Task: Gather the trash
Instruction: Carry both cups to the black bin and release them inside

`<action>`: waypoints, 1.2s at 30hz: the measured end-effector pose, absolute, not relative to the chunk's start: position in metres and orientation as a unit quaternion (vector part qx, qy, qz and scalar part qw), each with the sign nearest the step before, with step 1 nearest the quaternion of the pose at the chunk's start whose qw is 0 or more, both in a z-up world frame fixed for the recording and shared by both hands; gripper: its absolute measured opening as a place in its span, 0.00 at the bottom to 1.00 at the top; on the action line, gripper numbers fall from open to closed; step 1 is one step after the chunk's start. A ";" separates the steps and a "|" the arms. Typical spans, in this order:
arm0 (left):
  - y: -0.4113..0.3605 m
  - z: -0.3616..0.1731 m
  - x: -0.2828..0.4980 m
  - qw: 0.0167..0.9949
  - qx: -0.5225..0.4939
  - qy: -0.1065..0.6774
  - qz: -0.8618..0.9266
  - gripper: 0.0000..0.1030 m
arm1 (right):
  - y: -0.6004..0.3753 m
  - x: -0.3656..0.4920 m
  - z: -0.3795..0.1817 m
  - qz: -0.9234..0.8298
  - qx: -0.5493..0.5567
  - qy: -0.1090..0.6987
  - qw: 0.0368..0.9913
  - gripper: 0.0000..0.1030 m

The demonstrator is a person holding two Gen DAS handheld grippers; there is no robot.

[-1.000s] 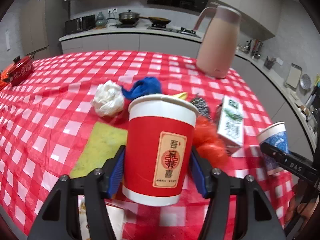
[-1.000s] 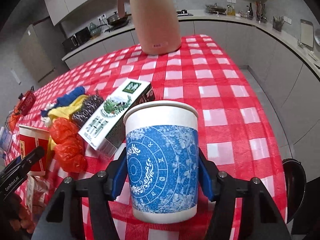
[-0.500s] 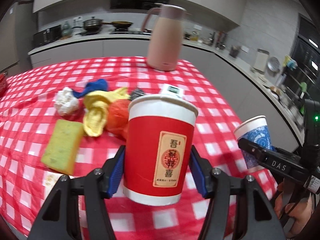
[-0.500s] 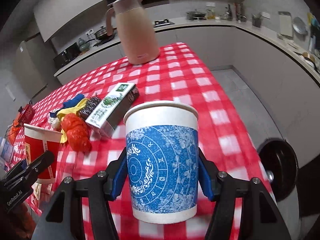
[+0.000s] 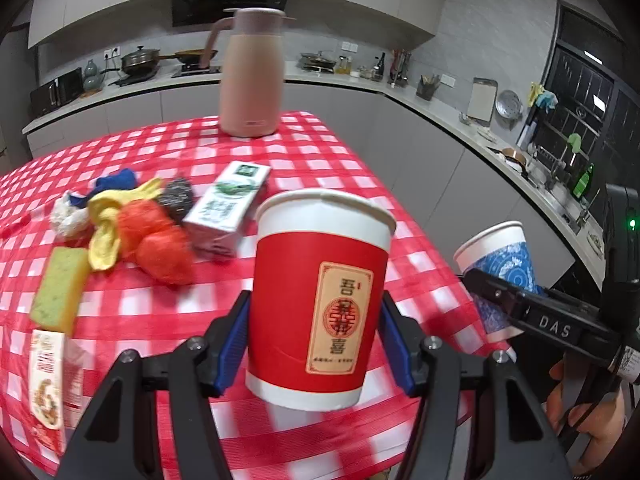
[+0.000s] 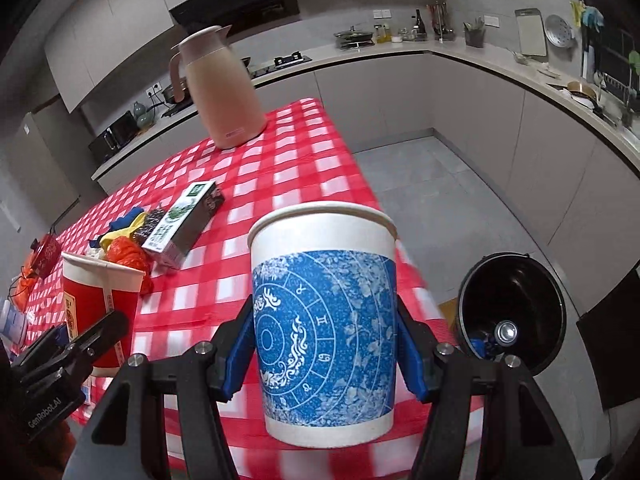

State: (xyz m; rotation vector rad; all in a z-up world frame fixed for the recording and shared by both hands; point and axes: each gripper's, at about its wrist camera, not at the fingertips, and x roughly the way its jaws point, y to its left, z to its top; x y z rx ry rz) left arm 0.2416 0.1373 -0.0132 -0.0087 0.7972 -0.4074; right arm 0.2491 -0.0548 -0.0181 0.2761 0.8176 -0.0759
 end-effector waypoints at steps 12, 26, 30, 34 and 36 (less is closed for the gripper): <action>-0.019 -0.033 0.234 0.884 0.000 0.410 -0.225 0.60 | -0.221 0.226 -0.046 -0.060 0.161 0.415 0.893 0.62; -0.154 -0.105 0.242 0.846 0.010 0.477 -0.238 0.60 | -0.361 0.227 -0.126 -0.085 0.164 0.484 0.856 0.62; -0.173 -0.131 0.248 0.839 0.015 0.498 -0.221 0.60 | -0.378 0.243 -0.150 -0.066 0.161 0.503 0.847 0.62; -0.182 -0.152 0.255 0.833 0.017 0.512 -0.206 0.63 | -0.387 0.257 -0.170 -0.045 0.165 0.514 0.840 0.65; -0.187 -0.162 0.261 0.825 0.010 0.527 -0.206 0.64 | -0.390 0.264 -0.178 -0.043 0.159 0.520 0.838 0.68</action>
